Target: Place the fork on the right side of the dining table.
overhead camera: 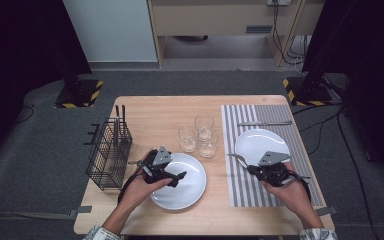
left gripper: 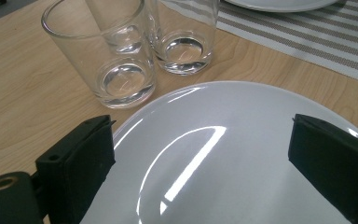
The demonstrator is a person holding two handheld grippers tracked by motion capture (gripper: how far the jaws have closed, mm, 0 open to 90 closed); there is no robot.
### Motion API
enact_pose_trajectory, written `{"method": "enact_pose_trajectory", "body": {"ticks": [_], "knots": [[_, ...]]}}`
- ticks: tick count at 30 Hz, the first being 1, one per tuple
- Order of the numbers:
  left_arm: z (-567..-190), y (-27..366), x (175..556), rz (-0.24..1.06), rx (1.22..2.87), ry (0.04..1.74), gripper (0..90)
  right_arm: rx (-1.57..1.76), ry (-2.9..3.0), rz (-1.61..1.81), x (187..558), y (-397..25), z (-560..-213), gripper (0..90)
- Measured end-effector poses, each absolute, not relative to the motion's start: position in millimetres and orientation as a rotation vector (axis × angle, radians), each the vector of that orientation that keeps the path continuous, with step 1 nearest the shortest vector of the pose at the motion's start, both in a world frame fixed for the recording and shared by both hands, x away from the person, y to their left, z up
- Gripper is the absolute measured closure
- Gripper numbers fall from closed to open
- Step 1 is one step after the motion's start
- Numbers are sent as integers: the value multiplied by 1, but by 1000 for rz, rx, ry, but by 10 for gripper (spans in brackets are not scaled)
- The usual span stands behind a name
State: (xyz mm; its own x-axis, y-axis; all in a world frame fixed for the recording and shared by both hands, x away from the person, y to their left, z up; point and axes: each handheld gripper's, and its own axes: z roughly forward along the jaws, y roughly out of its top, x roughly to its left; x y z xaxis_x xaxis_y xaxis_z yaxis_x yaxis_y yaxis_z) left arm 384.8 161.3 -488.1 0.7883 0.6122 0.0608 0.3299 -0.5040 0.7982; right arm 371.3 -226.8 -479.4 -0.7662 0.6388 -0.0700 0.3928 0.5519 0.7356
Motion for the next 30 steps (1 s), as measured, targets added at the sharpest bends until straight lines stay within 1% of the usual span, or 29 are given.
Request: {"method": "enact_pose_trajectory", "body": {"ticks": [9, 18, 30], "knots": [[-491, 162, 378, 454, 2141, 705, 64, 854, 2442, 1060, 367, -226, -485, 872], [-487, 167, 372, 486, 2117, 718, 65, 827, 2461, 1018, 361, -215, -504, 870], [-490, 173, 371, 524, 2105, 764, 72, 864, 2461, 944, 358, -214, -515, 869]]}}
